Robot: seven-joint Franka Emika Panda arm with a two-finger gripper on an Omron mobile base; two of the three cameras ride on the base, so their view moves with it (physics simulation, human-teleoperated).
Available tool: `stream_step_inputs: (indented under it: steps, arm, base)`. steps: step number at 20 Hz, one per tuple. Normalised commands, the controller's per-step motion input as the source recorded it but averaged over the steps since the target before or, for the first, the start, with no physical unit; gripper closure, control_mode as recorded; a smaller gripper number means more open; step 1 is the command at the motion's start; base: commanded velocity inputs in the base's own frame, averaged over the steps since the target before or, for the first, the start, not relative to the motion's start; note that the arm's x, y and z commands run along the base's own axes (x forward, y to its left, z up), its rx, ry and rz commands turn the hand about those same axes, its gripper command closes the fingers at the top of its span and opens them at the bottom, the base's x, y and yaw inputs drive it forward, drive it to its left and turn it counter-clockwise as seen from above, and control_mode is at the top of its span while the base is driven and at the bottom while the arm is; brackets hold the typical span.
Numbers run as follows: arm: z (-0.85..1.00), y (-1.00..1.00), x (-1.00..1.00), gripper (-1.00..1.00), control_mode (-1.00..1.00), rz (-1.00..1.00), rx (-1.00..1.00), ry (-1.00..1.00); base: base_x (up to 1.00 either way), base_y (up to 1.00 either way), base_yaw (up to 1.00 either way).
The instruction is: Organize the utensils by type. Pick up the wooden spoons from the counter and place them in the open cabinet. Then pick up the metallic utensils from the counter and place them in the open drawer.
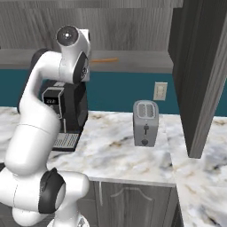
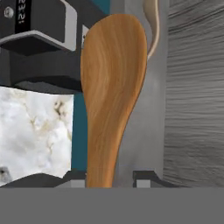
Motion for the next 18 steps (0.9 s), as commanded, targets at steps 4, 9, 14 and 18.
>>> stream_step_inputs:
  steps: [4, 9, 14, 18]
  arm:
    - [0.12, -0.09, 0.44, 1.00, -1.00, 0.00, 0.00, -0.04]
    - [0.19, -0.07, 0.54, 1.00, -1.00, 0.00, 0.00, 0.00]
    - [0.23, -0.06, 0.53, 1.00, -1.00, 0.02, 0.01, 0.00]
    - [0.08, 0.00, 0.44, 1.00, -1.00, 0.04, 0.02, 0.00]
  base:
    - [0.00, 0.00, 0.00]
    - [0.00, 0.00, 0.00]
    - [0.00, 0.00, 0.00]
    - [0.00, 0.00, 0.00]
